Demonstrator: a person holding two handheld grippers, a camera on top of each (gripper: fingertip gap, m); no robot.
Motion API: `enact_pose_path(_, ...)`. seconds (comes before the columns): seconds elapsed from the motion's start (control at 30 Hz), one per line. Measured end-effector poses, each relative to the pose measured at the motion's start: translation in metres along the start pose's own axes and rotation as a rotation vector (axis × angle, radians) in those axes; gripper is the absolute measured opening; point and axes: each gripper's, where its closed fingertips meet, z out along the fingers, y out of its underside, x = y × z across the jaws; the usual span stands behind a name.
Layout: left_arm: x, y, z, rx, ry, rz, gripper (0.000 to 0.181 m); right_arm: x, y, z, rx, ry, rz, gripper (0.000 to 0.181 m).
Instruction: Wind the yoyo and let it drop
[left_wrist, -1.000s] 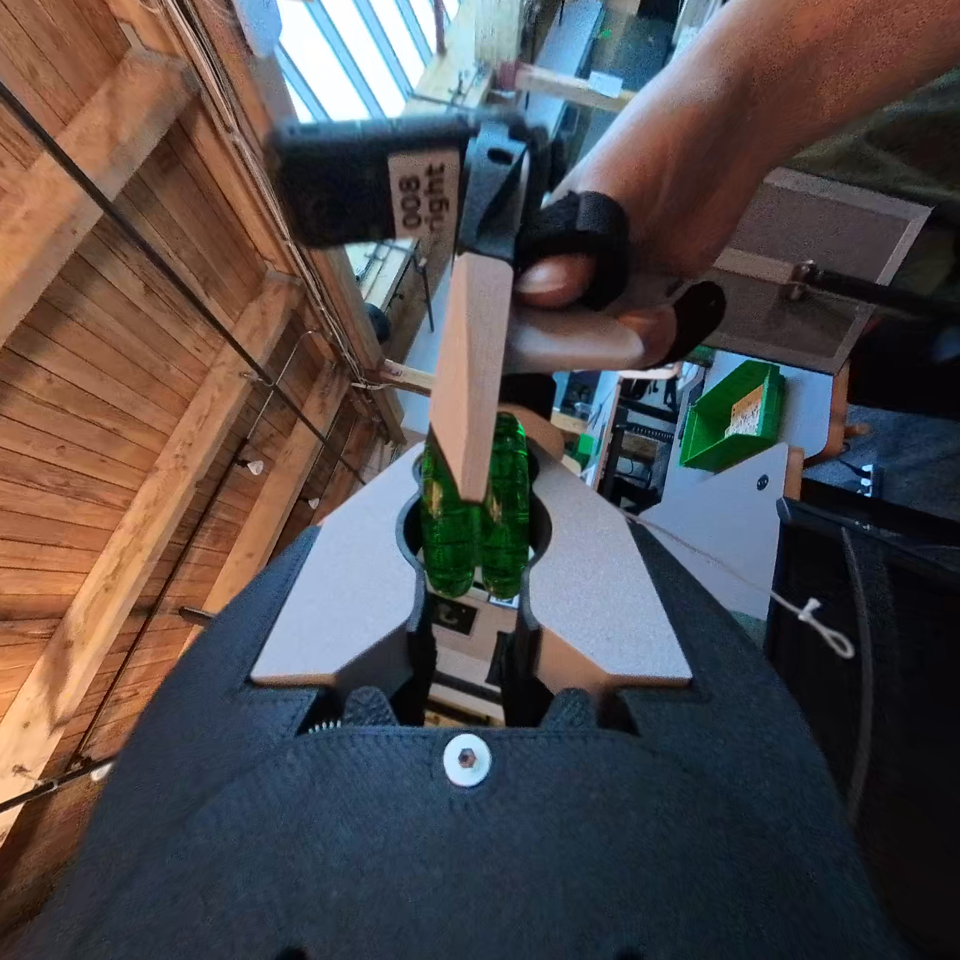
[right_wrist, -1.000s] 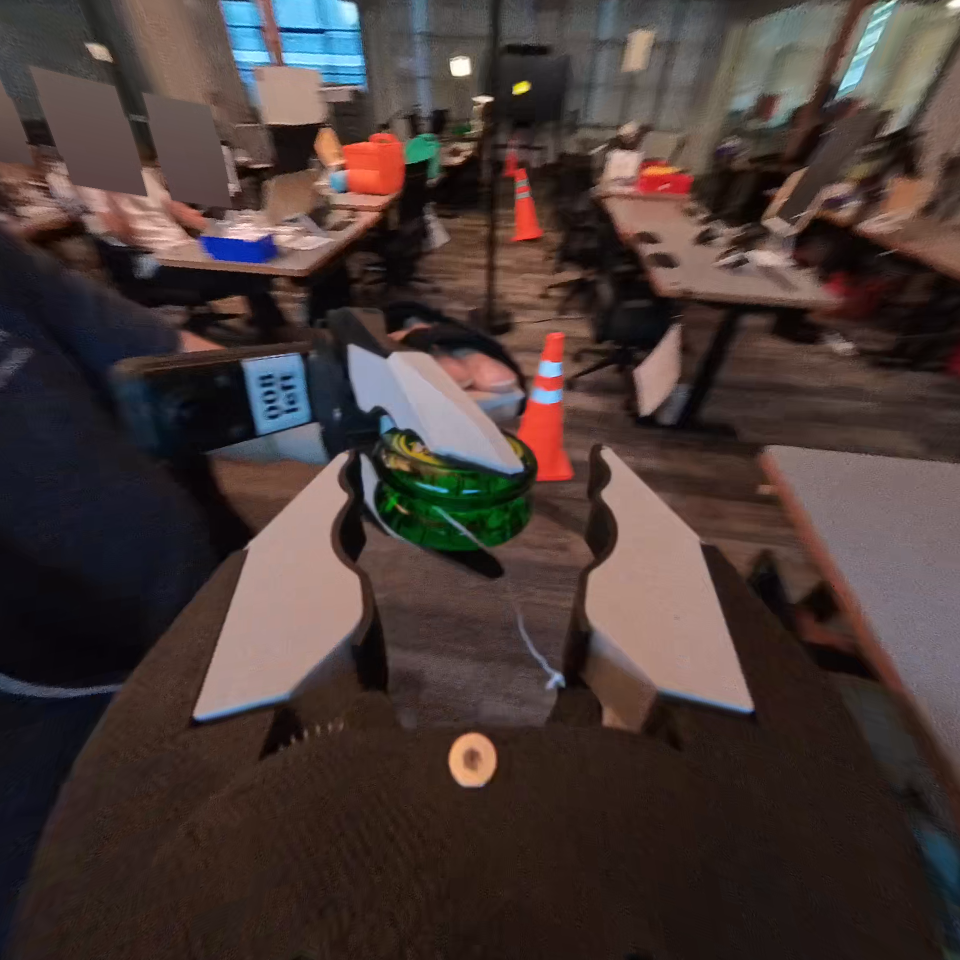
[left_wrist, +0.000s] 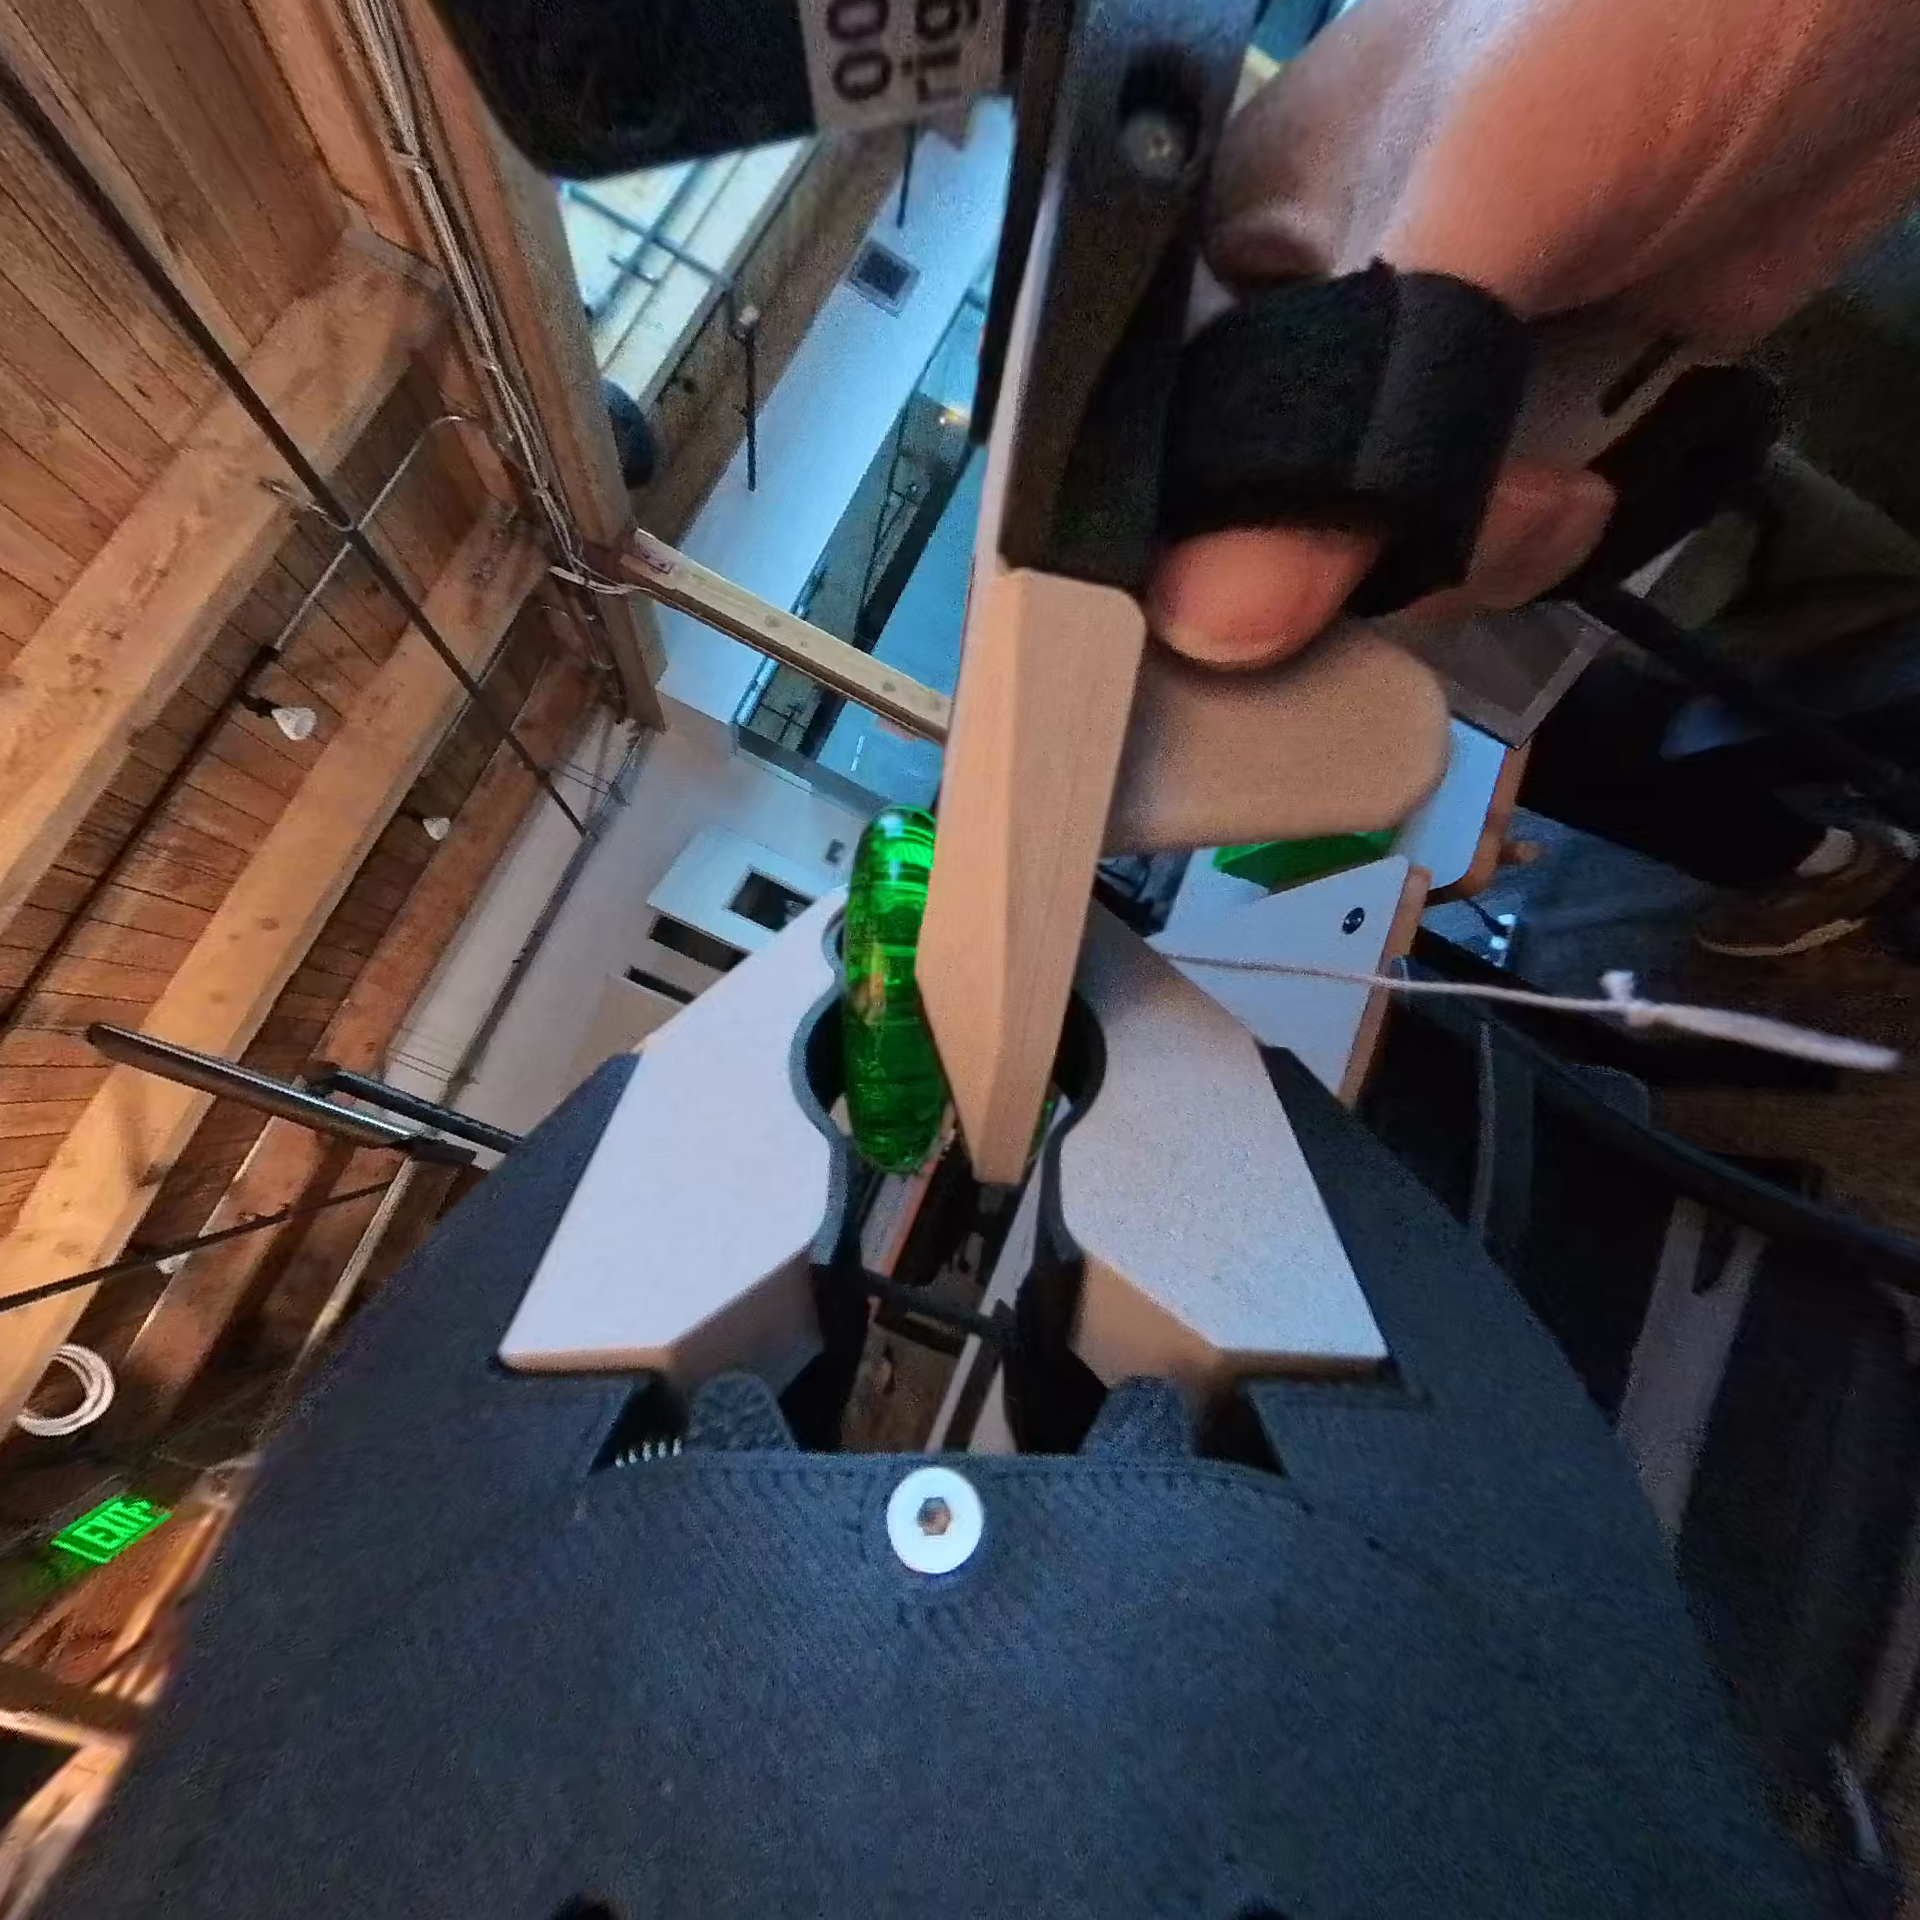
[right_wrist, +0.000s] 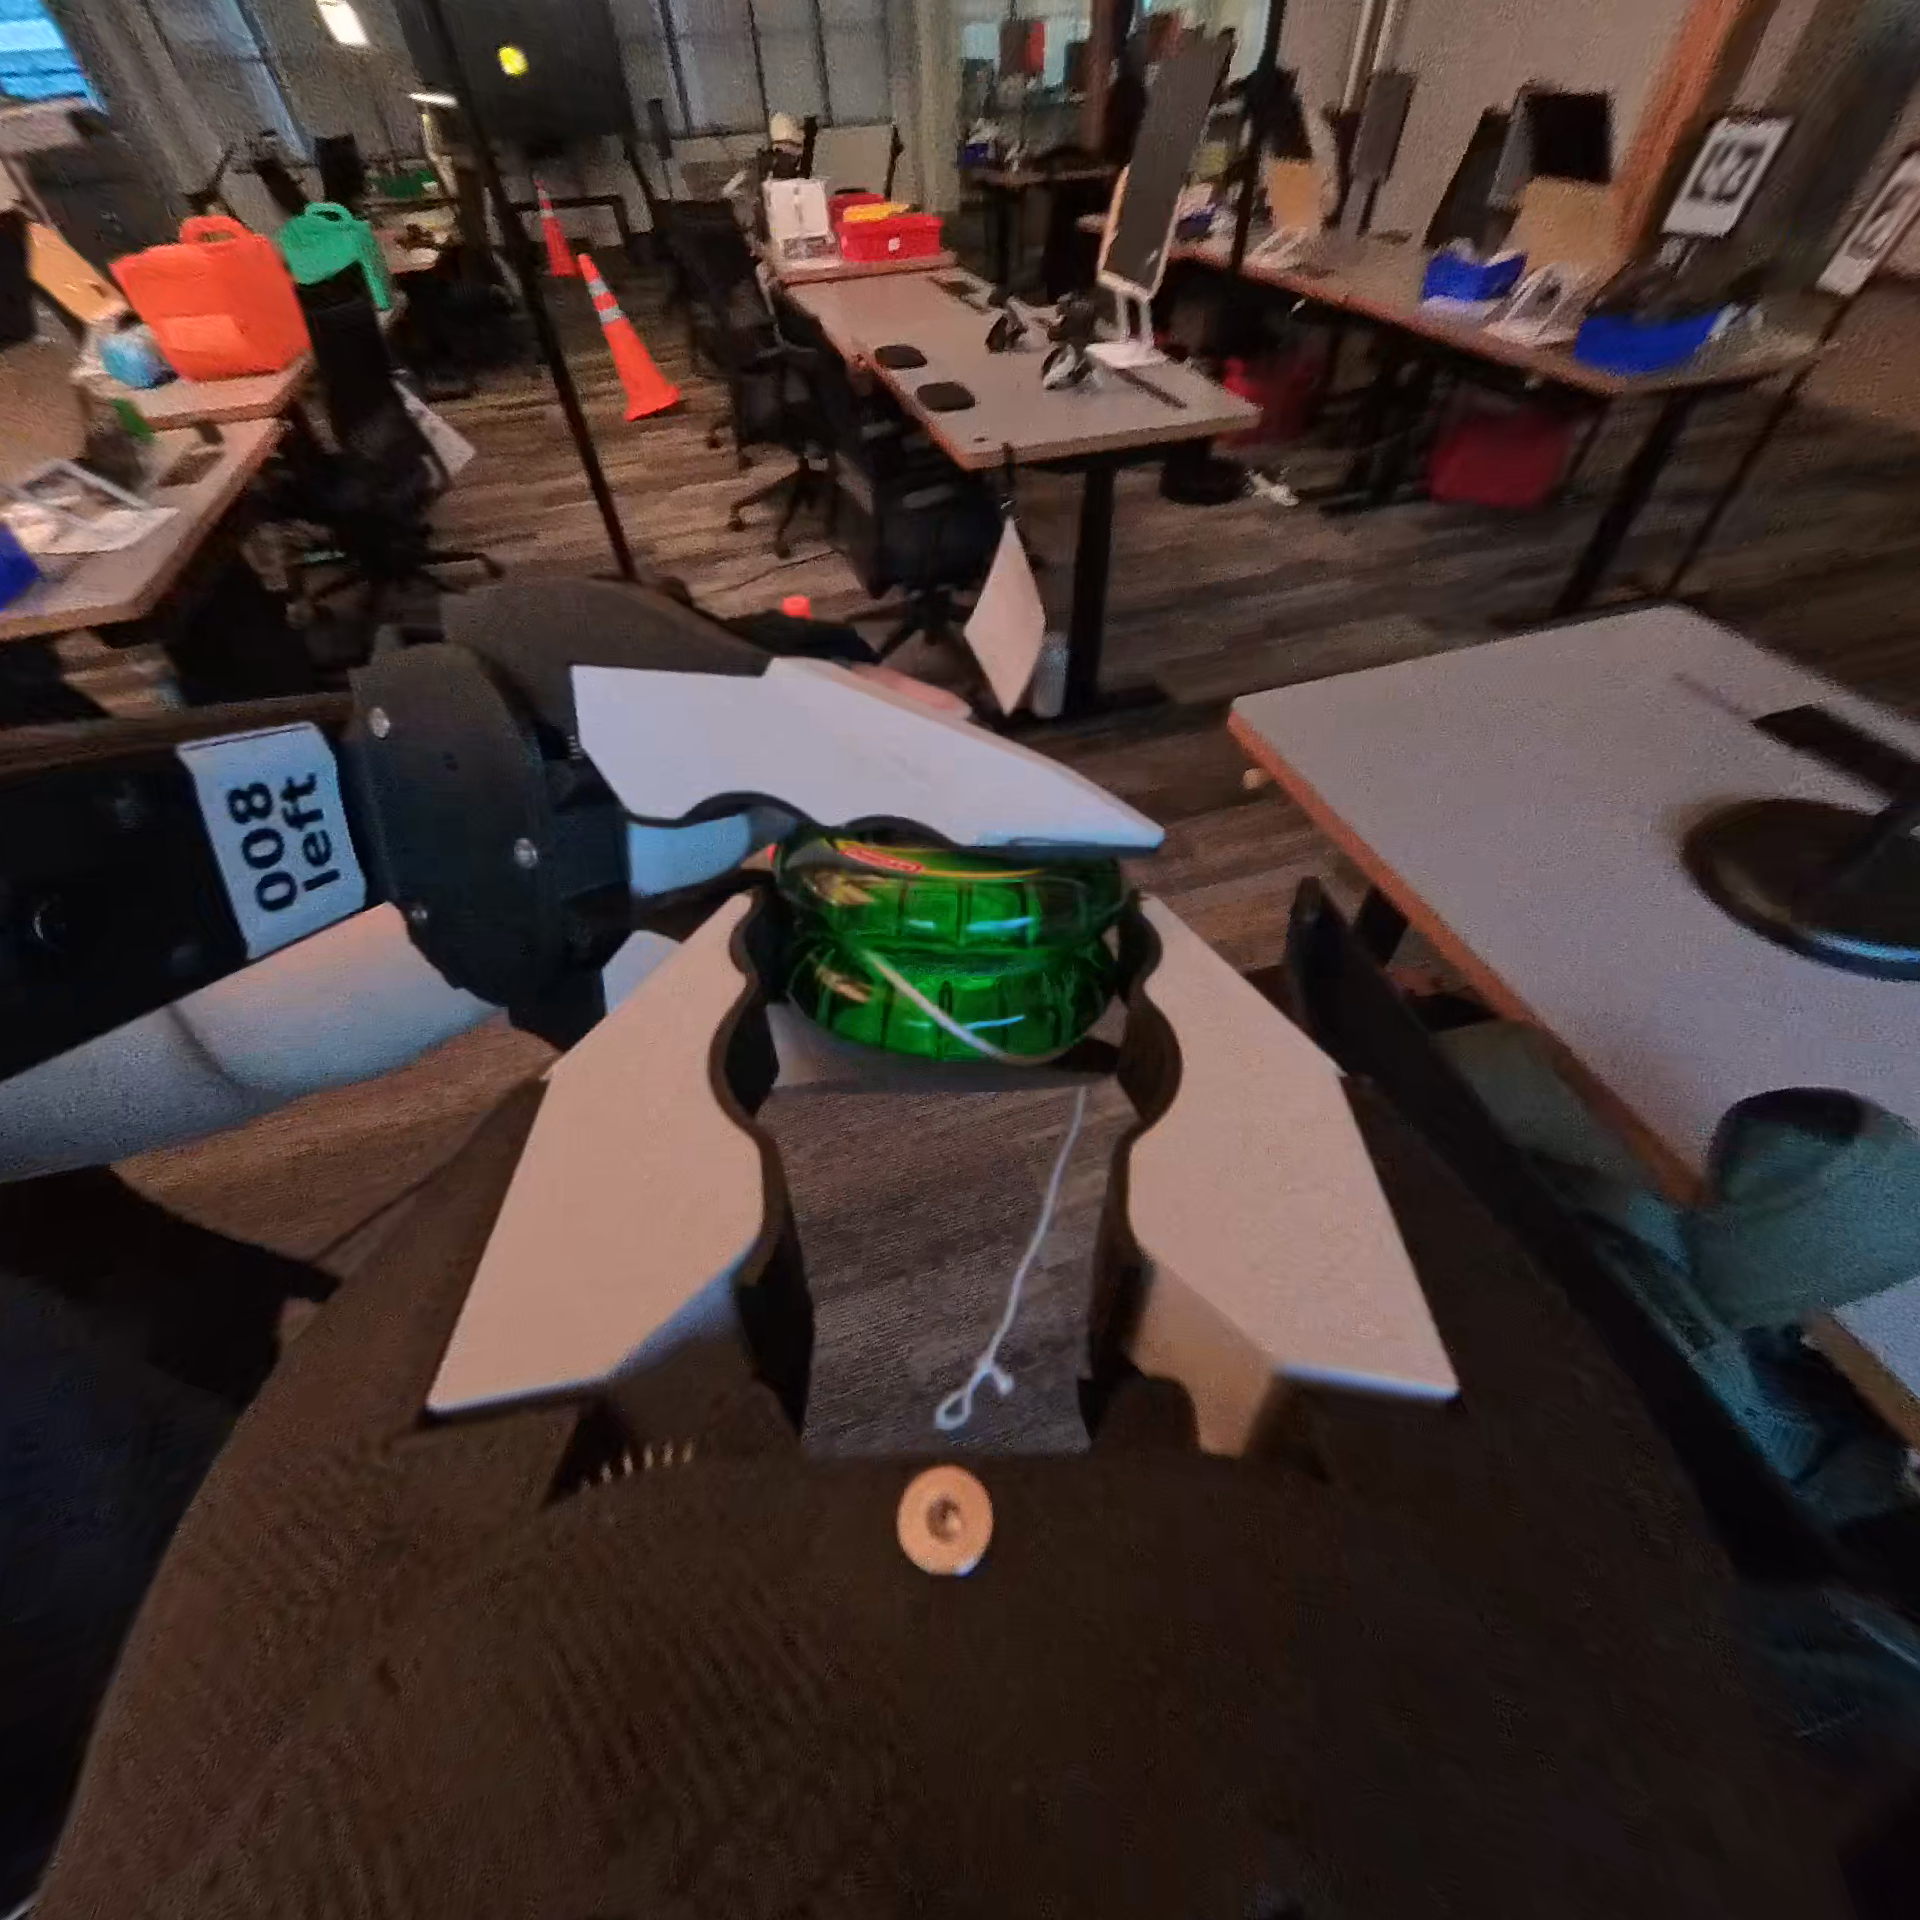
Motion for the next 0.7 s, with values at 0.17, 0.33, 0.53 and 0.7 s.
enact_pose_path(0.17,0.006,-0.013,-0.002,0.039,0.044,0.004,0.03,-0.007,-0.001,-0.007,-0.016,-0.272,0.085,0.103)
enact_pose_path(0.33,0.027,0.011,0.019,-0.157,0.271,0.031,0.03,0.003,0.017,-0.014,-0.135,-0.678,0.225,0.063)
enact_pose_path(0.53,0.037,0.05,0.033,-0.399,0.368,0.043,0.029,0.029,0.025,0.0,-0.029,-0.799,0.358,0.062)
enact_pose_path(0.7,0.043,0.067,0.034,-0.447,0.342,-0.034,0.03,0.039,0.034,0.012,-0.074,-0.705,0.39,0.062)
